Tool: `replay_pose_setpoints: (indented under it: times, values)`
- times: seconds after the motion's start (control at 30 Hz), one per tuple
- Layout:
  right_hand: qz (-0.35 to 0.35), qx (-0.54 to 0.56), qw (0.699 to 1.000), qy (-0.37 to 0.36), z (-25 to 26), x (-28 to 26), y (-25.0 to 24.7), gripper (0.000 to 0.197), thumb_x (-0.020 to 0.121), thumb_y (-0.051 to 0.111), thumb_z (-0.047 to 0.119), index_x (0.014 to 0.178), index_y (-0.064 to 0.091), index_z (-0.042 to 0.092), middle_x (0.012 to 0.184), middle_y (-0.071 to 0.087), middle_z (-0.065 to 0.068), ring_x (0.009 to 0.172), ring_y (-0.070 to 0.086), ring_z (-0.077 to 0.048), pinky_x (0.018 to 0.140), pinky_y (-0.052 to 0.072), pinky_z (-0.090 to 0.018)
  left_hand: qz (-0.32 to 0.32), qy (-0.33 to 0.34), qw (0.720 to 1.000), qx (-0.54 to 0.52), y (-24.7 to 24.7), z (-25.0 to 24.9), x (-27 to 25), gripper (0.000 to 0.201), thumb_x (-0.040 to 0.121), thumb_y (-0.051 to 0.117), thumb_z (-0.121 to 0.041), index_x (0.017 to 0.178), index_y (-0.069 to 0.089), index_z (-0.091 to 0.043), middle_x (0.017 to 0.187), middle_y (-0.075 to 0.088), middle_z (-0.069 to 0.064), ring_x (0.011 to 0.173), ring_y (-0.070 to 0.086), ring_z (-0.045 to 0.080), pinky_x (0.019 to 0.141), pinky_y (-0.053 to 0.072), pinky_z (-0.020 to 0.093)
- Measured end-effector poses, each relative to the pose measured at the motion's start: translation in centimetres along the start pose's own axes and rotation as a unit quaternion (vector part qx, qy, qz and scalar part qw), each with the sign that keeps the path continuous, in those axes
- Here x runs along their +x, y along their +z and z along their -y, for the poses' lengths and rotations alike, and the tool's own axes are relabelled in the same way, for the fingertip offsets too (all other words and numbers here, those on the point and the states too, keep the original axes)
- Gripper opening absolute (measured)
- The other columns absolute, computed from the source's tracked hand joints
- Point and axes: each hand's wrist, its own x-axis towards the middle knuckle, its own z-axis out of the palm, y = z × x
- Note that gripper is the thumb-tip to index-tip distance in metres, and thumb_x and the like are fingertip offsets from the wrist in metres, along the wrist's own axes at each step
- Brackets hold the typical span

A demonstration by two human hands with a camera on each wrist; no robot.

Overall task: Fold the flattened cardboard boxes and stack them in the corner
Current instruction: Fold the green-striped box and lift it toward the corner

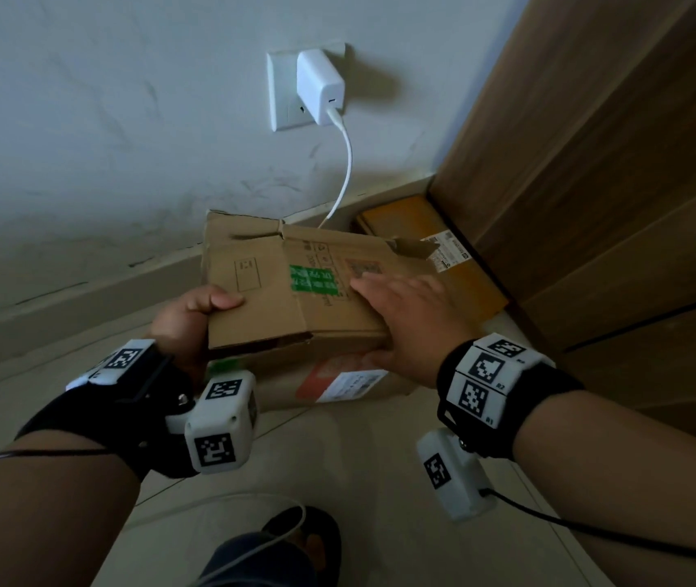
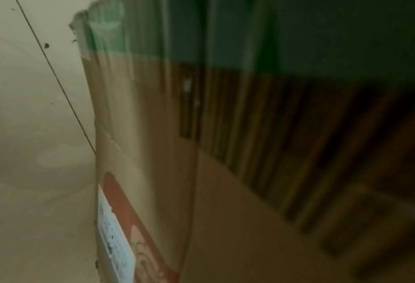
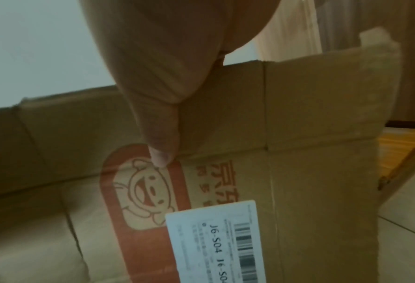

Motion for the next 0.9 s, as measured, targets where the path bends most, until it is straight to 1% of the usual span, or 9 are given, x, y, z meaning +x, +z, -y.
replay_pose_setpoints:
  times: [0.1,0.2,0.27,0.4,0.47,0.63,0.7,0.77,0.9]
  values:
    - [-0.009,0.003,1.000,-0.008,0.3,-0.1,-0.2,0.070,0.081,0.062,0.037,0.143,0.031,0.025,0.149,0.039,0.002,0.135,0.036,-0.020,0.113,0.020,-0.038,-0.021,-0.003,0.999,0.038,0.1,-0.1,-0.3,0.087,0.009,0.081,-0.027,0.091,0.061,-0.006,0.065,0.074,0.011,0.052,0.070,0.023,0.045,0.058,0.025]
    - [-0.054,0.004,0.998,-0.028,0.9,-0.2,-1.1,0.044,0.084,0.058,0.024,0.128,0.055,0.022,0.123,0.065,-0.004,0.112,0.058,-0.026,0.098,0.043,-0.039,-0.140,0.051,0.988,0.039,0.6,-0.4,-0.2,0.029,0.060,0.073,-0.037,0.072,0.065,-0.012,0.063,0.070,0.007,0.056,0.070,0.022,0.050,0.056,0.026]
    - [-0.074,0.000,0.997,-0.016,1.2,-0.3,-2.4,0.035,0.088,0.051,0.022,0.121,0.059,0.029,0.111,0.069,-0.001,0.101,0.062,-0.024,0.088,0.050,-0.037,-0.186,0.077,0.979,-0.008,-0.3,-0.8,-0.1,0.051,0.088,0.046,-0.048,0.053,0.069,-0.018,0.049,0.070,-0.002,0.052,0.070,0.016,0.063,0.052,0.031]
    - [-0.102,0.003,0.995,0.012,0.8,-0.5,-4.6,0.032,0.091,0.047,0.023,0.119,0.059,0.031,0.107,0.068,0.000,0.097,0.062,-0.023,0.083,0.052,-0.035,-0.238,0.059,0.969,-0.042,-2.0,-0.1,0.6,0.050,0.084,0.035,-0.063,0.080,0.062,-0.021,0.094,0.069,0.002,0.107,0.060,0.027,0.088,0.043,0.039]
    - [-0.117,0.012,0.993,0.017,0.6,-0.7,-5.1,0.031,0.091,0.046,0.025,0.118,0.060,0.031,0.105,0.070,0.000,0.094,0.064,-0.024,0.081,0.054,-0.037,-0.290,0.052,0.956,-0.022,-1.7,0.8,1.3,0.048,0.086,0.035,-0.061,0.094,0.062,-0.022,0.103,0.063,0.000,0.098,0.058,0.020,0.076,0.044,0.034]
    - [-0.112,0.053,0.991,0.039,0.1,-1.9,-6.9,0.028,0.091,0.048,0.029,0.115,0.062,0.032,0.104,0.070,0.002,0.096,0.064,-0.022,0.081,0.053,-0.034,-0.365,0.041,0.930,-0.009,-0.5,1.6,2.2,0.081,0.076,0.032,-0.076,0.142,0.037,-0.030,0.145,0.040,0.001,0.095,0.054,0.015,0.078,0.040,0.030]
    - [-0.120,0.101,0.986,0.061,-0.3,-2.7,-8.1,0.028,0.090,0.053,0.029,0.115,0.064,0.028,0.105,0.072,0.000,0.098,0.065,-0.021,0.084,0.052,-0.032,-0.335,0.038,0.938,-0.083,-0.3,1.8,2.4,0.084,0.080,0.026,-0.074,0.149,0.023,-0.026,0.152,0.031,0.003,0.122,0.048,0.018,0.099,0.040,0.040]
    - [-0.132,0.159,0.974,0.098,-1.0,-3.3,-9.3,0.028,0.088,0.058,0.027,0.115,0.065,0.023,0.105,0.073,-0.001,0.100,0.066,-0.021,0.089,0.052,-0.034,-0.278,0.040,0.954,-0.107,0.4,2.5,2.3,0.085,0.080,0.021,-0.076,0.150,0.015,-0.029,0.159,0.020,0.007,0.145,0.024,0.022,0.117,0.020,0.047]
    - [-0.139,0.288,0.935,0.151,-3.2,-4.3,-10.7,0.029,0.085,0.064,0.020,0.114,0.066,0.016,0.090,0.065,0.010,0.089,0.065,-0.010,0.087,0.051,-0.024,-0.177,0.042,0.983,-0.030,2.4,4.9,2.9,0.087,0.078,0.053,-0.053,0.150,0.007,-0.034,0.159,0.020,0.003,0.146,0.018,0.021,0.117,0.016,0.049]
